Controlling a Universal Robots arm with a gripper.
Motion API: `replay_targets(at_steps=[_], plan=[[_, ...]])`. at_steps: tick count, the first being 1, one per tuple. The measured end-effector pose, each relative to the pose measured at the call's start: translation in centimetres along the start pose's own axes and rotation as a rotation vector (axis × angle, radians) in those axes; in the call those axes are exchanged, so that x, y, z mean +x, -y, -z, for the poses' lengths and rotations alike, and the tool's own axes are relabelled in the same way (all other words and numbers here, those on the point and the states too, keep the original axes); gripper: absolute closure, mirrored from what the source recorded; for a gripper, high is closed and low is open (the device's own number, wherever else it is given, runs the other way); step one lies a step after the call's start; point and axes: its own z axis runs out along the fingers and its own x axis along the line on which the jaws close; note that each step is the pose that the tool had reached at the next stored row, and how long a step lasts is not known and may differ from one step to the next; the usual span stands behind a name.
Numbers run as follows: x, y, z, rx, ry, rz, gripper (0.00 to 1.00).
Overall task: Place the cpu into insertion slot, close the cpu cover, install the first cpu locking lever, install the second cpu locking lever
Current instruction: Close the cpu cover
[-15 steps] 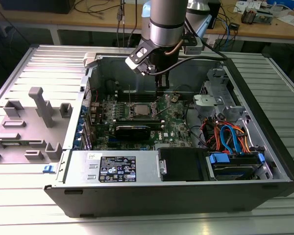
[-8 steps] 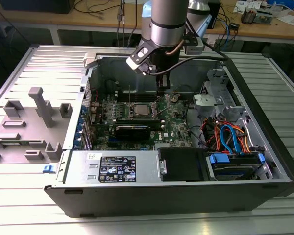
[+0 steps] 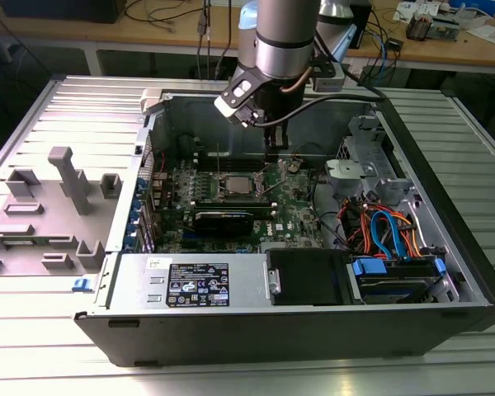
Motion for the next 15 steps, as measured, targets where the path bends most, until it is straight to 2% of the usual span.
replay_targets(at_steps=[9,15], plan=[[0.0,-0.57,-0.02,0.0001,0.0,0.0,0.89],[0.0,-0.73,-0.03,0.0,0.0001,0.0,0.89]])
